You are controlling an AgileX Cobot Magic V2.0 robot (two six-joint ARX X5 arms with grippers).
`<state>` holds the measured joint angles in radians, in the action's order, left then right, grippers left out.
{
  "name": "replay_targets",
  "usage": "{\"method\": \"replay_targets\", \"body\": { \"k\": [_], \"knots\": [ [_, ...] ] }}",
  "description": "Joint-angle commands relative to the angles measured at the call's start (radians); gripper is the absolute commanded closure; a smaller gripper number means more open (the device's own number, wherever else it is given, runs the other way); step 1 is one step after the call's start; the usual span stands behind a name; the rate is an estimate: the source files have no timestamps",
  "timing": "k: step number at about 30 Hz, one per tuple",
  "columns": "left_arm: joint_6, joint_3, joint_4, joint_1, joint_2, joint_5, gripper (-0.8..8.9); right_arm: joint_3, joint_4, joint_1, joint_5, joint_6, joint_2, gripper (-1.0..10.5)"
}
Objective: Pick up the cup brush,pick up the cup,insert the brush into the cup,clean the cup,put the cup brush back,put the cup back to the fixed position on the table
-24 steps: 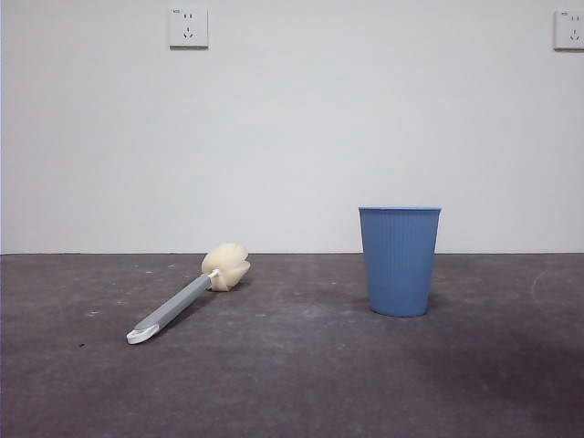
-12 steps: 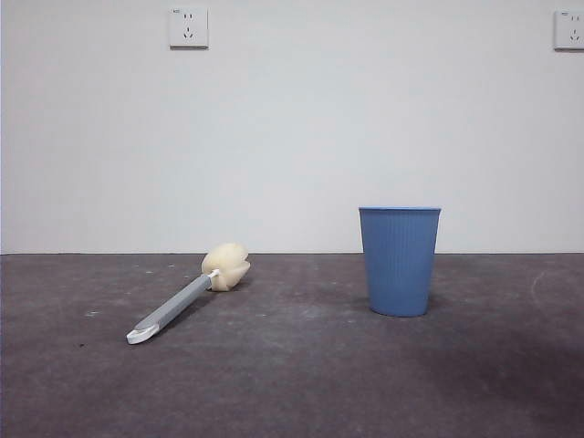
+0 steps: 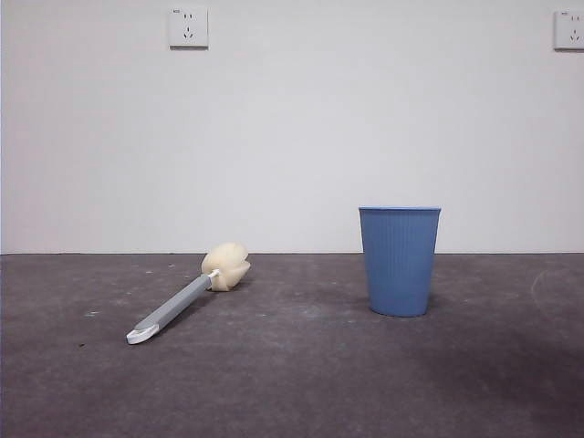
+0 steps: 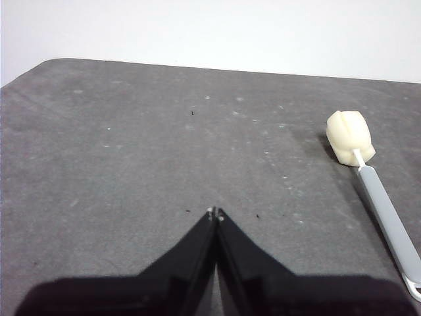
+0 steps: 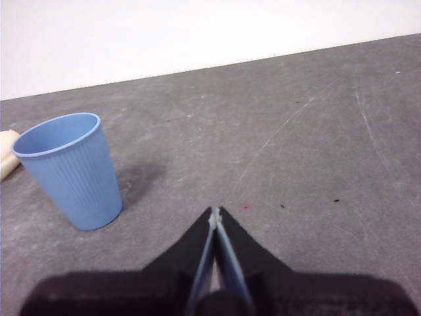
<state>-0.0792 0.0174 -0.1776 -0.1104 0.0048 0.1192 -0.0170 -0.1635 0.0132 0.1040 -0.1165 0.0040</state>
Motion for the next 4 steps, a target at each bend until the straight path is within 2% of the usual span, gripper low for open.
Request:
{"method": "replay_targets", "body": {
  "k": [1,4],
  "knots": [
    [-0.004,-0.014,0.004,-0.003,-0.002,0.006,8.17,0.011,-0.002,0.000,-0.002,-0.009,-0.002,9.5],
    [-0.003,-0.014,0.004,-0.003,-0.002,0.006,8.17,0.011,-0.002,0.000,-0.002,-0.010,-0.002,9.5]
  ]
}}
